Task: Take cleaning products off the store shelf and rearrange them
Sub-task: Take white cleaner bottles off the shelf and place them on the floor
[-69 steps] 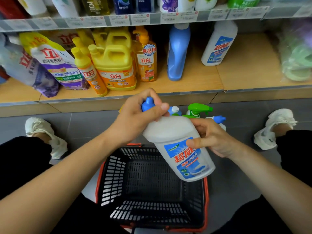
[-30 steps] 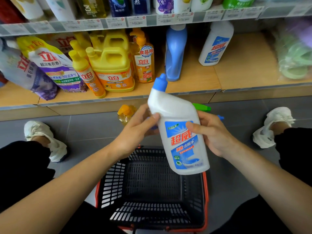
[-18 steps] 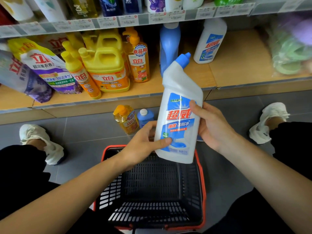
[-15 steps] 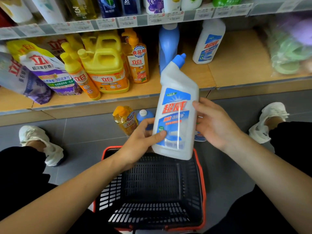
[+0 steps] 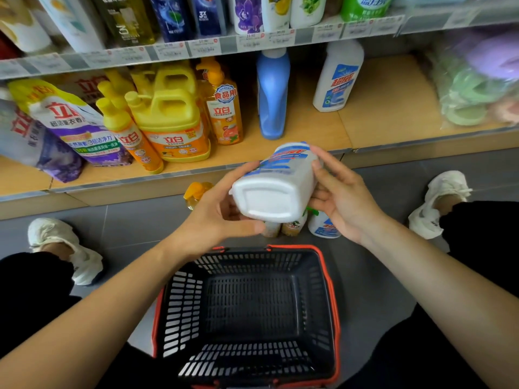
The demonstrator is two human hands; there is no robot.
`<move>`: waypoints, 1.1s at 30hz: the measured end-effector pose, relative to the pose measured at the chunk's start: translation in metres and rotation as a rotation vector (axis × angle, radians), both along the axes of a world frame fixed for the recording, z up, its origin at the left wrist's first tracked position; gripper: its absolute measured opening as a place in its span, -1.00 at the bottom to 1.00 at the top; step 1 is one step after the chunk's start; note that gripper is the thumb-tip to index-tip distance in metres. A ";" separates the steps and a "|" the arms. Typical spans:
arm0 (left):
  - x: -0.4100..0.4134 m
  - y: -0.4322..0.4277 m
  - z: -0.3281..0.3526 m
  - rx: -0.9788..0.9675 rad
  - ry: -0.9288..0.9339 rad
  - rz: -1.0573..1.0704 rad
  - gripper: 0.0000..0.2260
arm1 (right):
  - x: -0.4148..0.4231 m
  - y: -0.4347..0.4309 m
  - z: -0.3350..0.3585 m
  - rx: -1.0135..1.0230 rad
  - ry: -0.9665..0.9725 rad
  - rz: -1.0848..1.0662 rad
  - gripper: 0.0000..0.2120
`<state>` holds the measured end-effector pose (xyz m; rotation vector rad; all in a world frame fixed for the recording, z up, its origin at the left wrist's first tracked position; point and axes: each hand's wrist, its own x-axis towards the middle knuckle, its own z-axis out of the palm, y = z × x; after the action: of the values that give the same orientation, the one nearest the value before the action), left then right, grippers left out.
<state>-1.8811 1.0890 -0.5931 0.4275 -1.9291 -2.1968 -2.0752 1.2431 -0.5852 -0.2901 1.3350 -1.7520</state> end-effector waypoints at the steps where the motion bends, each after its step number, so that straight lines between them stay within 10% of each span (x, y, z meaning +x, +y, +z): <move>1: -0.003 0.000 0.002 -0.105 0.004 -0.003 -0.14 | 0.000 0.001 0.000 0.006 -0.017 0.000 -0.57; 9: -0.008 -0.020 0.026 -1.028 0.076 0.277 -0.38 | 0.013 0.004 0.005 0.044 -0.015 0.159 -0.49; 19: -0.006 -0.013 0.030 -0.447 0.221 0.232 -0.43 | 0.015 0.002 0.010 0.256 0.196 0.363 -0.48; 22: -0.003 -0.008 0.028 -0.444 0.173 0.254 -0.50 | 0.013 0.006 0.011 0.111 0.539 0.146 -0.78; 27: -0.001 -0.003 0.023 -0.613 0.095 0.300 -0.42 | 0.026 0.015 0.009 -0.066 1.366 0.097 -0.55; 33: -0.001 0.000 0.030 -0.701 0.110 0.279 -0.41 | 0.030 0.008 0.009 -0.078 1.672 0.142 -0.60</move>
<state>-1.8825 1.0891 -0.5636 0.4051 -2.2402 -1.2383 -2.0448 1.2515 -0.5765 -2.1306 2.1494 -1.2289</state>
